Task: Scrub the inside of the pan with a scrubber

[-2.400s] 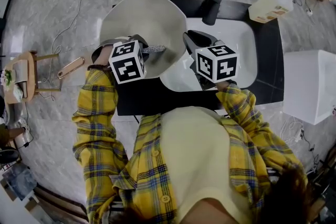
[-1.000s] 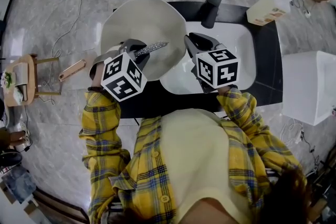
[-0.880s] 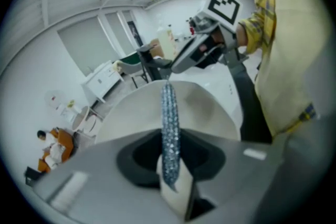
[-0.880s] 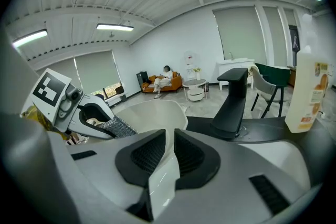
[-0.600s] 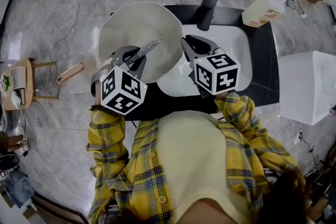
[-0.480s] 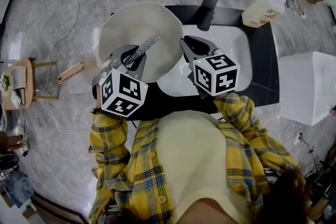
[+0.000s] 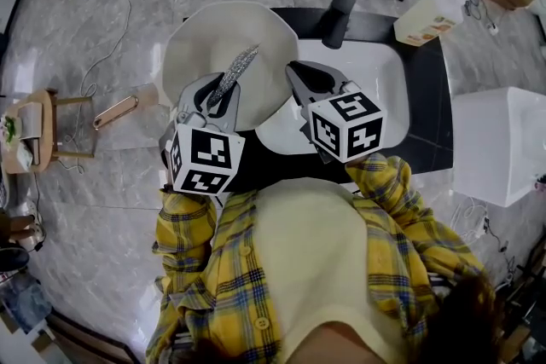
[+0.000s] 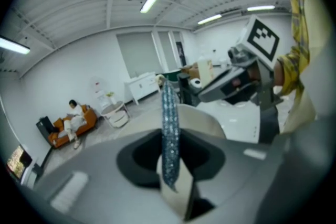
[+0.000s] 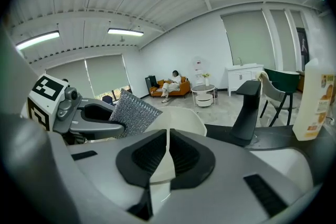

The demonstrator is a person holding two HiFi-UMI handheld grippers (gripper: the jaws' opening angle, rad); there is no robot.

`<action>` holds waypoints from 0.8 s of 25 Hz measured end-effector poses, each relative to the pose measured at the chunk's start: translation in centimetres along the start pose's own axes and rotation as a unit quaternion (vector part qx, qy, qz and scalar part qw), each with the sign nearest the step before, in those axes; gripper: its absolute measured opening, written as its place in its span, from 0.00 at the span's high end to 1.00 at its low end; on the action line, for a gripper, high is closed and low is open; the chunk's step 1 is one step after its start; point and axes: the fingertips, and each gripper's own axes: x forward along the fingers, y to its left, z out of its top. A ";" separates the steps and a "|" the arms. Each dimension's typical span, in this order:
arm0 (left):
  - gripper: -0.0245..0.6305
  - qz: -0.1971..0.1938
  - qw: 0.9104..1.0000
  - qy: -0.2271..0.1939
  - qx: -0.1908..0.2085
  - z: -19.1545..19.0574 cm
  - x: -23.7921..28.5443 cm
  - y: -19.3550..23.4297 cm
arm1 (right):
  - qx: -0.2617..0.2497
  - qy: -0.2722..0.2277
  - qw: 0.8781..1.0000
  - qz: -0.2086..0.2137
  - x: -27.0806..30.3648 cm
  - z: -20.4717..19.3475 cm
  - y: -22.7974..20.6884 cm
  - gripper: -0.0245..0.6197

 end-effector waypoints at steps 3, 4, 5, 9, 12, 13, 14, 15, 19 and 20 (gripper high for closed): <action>0.83 0.011 1.000 -0.008 -0.016 0.1 -0.4 0.1 | -0.002 -0.002 1.000 0.005 -0.1 0.1 0.4 0.94; 0.83 0.018 0.999 -0.012 -0.024 0.2 -0.6 0.3 | -0.003 -0.002 1.000 0.006 -0.2 0.1 0.5 0.94; 0.83 0.025 0.999 -0.015 -0.033 0.2 -0.8 0.5 | -0.003 -0.002 1.000 0.008 -0.2 0.0 0.6 0.94; 0.83 0.042 0.995 -0.027 -0.088 0.1 -1.4 1.3 | 0.002 -0.003 1.000 0.018 -0.3 0.0 1.2 0.94; 0.83 0.042 0.990 -0.030 -0.129 -0.3 -1.6 1.7 | -0.003 -0.006 1.000 0.021 -0.3 0.0 1.5 0.94; 0.83 0.040 0.989 -0.031 -0.141 -0.4 -1.7 1.7 | -0.003 -0.008 1.000 0.021 -0.3 0.0 1.6 0.94; 0.83 0.039 0.987 -0.032 -0.151 -0.4 -1.8 1.8 | -0.004 -0.008 1.000 0.021 -0.3 0.1 1.6 0.94; 0.83 0.039 0.986 -0.033 -0.160 -0.5 -1.8 1.8 | -0.004 -0.009 1.000 0.022 -0.3 0.1 1.7 0.94; 0.83 0.043 0.983 -0.021 -0.178 -1.2 -1.8 1.7 | -0.006 -0.004 1.000 0.028 -0.3 0.0 1.9 0.94; 0.83 0.043 0.983 -0.016 -0.180 -1.5 -1.7 1.6 | -0.008 -0.003 1.000 0.029 -0.2 -0.1 2.0 0.94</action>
